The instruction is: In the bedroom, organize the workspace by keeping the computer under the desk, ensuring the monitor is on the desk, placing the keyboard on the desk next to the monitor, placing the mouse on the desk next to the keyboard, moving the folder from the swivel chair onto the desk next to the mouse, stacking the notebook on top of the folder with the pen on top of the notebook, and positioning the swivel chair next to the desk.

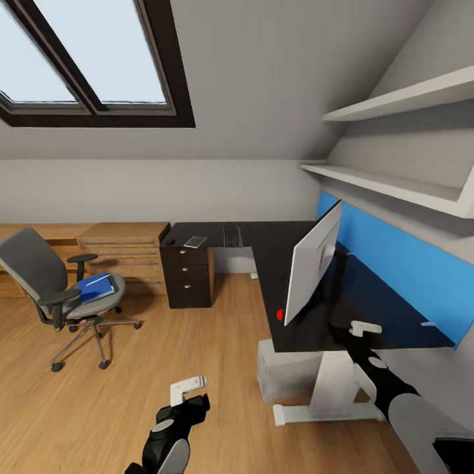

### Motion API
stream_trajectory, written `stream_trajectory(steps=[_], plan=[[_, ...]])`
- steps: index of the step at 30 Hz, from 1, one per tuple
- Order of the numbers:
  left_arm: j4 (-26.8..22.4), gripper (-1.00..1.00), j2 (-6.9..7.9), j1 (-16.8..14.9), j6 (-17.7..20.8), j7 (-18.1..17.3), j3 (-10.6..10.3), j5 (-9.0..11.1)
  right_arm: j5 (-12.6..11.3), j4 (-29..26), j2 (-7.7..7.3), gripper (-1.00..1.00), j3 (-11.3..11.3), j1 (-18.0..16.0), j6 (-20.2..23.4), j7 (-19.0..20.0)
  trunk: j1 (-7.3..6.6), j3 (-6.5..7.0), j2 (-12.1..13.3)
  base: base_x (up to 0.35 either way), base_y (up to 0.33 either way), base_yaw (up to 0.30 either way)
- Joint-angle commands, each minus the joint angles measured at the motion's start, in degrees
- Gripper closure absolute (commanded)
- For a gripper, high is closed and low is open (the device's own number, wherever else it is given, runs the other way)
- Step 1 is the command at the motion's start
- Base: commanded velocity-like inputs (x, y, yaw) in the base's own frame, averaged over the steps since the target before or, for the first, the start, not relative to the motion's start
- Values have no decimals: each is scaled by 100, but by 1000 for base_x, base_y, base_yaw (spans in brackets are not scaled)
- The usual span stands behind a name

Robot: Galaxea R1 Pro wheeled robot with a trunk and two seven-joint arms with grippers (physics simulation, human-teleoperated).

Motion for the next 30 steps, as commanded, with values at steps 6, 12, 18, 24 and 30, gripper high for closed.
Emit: stream_trajectory(steps=[6, 12, 18, 24, 30], plan=[[-269, -100, 10, -4, 12, 46, 73, 40, -234, 12, -168, -100, 70, -5, -27, 644, 4, -8, -6, 313, -15, 0], [-610, -100, 44, -4, 11, 64, 73, 42, -160, 7, -188, -100, 79, -5, -81, 747, 4, -8, -6, 289, -42, 0], [-658, -100, 52, -3, 12, 73, 72, 42, -141, 3, -197, -100, 76, -5, -97, 757, 4, -8, -6, 85, -36, 0], [-667, -100, 53, -5, 13, 81, 72, 41, -109, -13, -201, -100, 81, -5, -501, 753, 4, -8, -6, 15, -6, 0], [-675, -100, 53, -6, 12, 70, 75, 40, -99, 0, -192, -100, 85, -5, -525, 736, 4, -8, -6, 0, -75, 0]])
